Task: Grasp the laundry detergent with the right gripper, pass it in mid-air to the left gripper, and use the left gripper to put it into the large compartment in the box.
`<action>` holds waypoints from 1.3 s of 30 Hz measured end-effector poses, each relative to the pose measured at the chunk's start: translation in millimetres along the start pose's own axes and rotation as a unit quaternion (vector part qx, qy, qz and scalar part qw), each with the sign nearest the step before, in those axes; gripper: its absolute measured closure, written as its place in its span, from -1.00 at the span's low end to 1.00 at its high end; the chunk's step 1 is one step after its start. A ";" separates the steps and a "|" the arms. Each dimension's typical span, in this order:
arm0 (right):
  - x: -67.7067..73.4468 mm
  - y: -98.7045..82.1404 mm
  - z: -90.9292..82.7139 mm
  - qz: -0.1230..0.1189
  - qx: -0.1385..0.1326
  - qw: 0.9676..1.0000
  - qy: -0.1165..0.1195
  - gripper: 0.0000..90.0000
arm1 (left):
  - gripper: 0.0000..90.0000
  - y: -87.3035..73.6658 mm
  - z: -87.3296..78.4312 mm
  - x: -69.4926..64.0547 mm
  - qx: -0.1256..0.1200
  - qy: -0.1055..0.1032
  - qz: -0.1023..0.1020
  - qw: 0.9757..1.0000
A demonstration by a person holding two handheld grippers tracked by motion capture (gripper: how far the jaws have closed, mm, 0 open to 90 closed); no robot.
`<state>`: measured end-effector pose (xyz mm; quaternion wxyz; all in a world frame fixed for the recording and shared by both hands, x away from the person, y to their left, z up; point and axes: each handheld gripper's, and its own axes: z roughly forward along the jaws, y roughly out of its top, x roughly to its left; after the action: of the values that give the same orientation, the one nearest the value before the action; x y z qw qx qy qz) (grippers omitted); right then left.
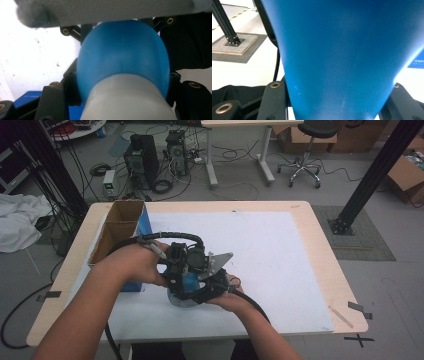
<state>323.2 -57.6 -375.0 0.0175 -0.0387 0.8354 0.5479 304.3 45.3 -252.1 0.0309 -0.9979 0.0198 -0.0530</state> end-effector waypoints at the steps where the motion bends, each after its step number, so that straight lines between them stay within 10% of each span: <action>1: 0.0 0.0 0.0 0.000 0.000 1.000 0.000 0.03 | -0.15 0.5 -0.7 0.5 0.002 -0.002 0.001 1.000; 14: 2.7 -0.2 -3.8 0.002 -0.016 1.000 -0.004 -0.04 | -0.15 3.2 -6.4 -0.1 0.002 -0.001 0.003 1.000; 39: 2.2 7.8 -29.3 0.032 0.006 0.999 -0.012 -0.81 | -0.15 0.6 -15.6 8.9 0.008 -0.002 -0.009 1.000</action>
<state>320.7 -81.5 -356.4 0.0102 -0.0057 0.8395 0.5432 311.4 43.4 -235.7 0.0380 -0.9979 0.0107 -0.0516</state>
